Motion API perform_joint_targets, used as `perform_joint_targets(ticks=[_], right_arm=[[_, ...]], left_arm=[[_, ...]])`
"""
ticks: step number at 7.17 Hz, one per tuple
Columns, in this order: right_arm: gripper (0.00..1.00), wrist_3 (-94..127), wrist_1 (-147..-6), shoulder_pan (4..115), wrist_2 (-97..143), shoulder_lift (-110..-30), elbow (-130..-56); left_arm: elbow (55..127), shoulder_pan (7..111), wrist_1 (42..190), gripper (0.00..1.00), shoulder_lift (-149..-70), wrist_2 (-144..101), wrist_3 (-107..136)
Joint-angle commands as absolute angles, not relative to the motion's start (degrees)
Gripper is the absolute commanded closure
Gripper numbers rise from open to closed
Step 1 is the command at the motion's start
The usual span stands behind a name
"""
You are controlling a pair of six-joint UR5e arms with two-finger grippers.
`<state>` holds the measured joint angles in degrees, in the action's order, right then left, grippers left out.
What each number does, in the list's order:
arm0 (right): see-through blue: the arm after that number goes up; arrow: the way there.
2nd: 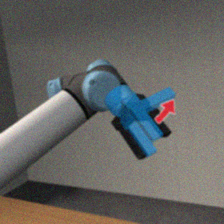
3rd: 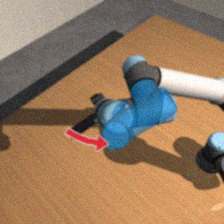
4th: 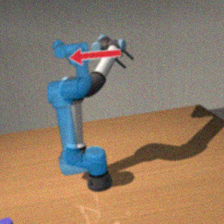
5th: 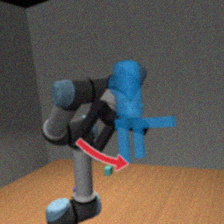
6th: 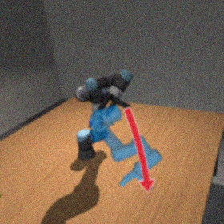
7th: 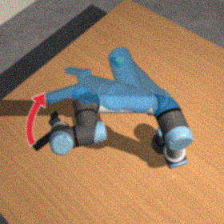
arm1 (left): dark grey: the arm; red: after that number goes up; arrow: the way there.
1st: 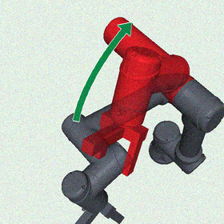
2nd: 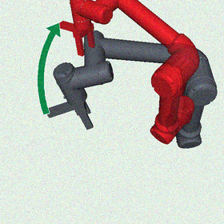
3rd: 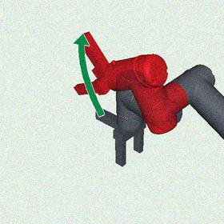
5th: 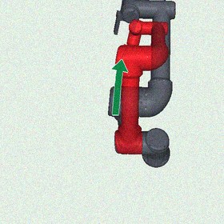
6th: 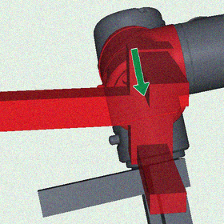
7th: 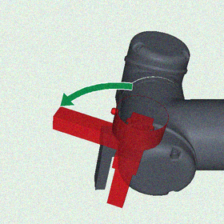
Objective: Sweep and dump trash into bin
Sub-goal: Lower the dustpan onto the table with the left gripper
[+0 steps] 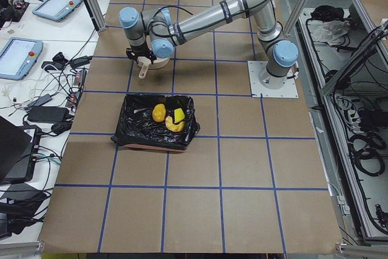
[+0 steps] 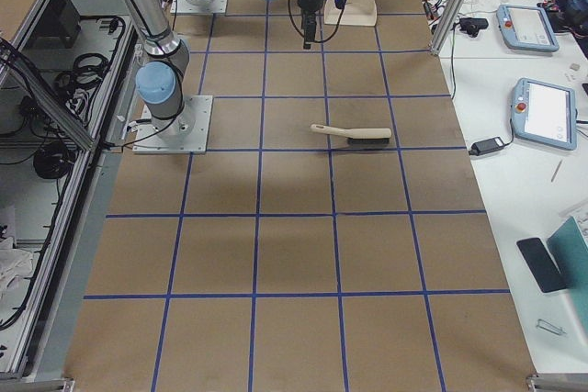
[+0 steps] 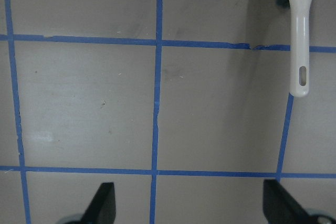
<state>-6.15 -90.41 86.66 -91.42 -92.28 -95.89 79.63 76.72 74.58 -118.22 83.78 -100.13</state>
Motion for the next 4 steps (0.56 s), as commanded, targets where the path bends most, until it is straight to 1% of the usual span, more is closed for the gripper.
perform_joint_targets(ticks=[1,2,4], right_arm=[[0.0,-6.24,-90.53,86.66,-91.41,-92.29,-95.8],[0.0,-6.24,-90.53,86.66,-91.41,-92.29,-95.8],[0.0,-6.15,-90.62,86.66,-91.32,-92.29,-95.8]], left_arm=[[79.28,81.26,77.95,0.2,-112.09,83.93,-85.49],[79.28,83.65,80.57,0.2,-108.58,84.72,-77.77],[80.24,84.72,86.62,0.2,-101.55,85.43,-64.75]])
